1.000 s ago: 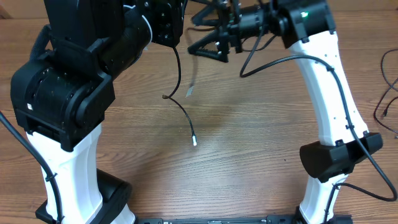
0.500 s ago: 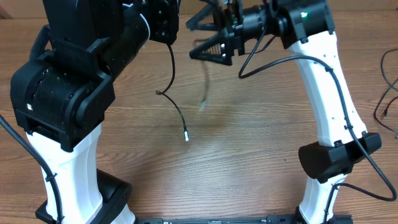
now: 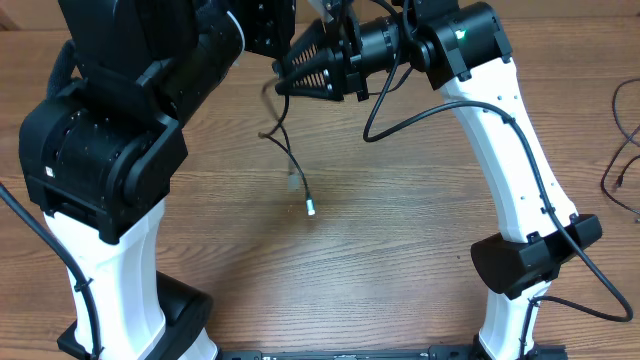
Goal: Untangle cables
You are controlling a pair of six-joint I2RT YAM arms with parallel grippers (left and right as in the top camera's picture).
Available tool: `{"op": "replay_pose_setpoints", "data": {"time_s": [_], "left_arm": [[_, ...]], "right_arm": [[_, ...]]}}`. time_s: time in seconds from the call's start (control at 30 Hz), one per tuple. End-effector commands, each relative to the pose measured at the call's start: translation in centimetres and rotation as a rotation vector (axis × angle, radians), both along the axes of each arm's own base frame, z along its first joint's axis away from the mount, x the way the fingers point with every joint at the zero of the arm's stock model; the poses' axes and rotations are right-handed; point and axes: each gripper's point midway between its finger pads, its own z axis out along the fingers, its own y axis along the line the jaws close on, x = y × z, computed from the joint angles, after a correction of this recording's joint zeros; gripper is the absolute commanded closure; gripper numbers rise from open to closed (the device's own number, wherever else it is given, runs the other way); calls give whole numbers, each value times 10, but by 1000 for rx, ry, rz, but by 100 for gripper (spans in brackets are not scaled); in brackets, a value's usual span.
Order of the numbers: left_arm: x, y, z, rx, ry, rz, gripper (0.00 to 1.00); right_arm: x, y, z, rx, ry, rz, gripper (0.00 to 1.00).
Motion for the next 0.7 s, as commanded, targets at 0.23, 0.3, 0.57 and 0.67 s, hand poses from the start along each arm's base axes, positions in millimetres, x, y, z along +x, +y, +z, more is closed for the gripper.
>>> {"op": "replay_pose_setpoints", "data": {"time_s": [0.23, 0.3, 0.57, 0.67], "left_arm": [[0, -12, -5, -22, 26, -47, 46], [-1, -12, -8, -13, 37, -48, 24], [-6, -13, -22, 35, 77, -74, 0], [-11, -21, -25, 37, 89, -131, 0]], "right_arm": [[16, -6, -7, -41, -2, -72, 96], [20, -9, -7, -40, -5, -84, 96], [34, -23, -5, -42, 34, -135, 96], [36, -25, -5, -43, 32, -144, 96]]}}
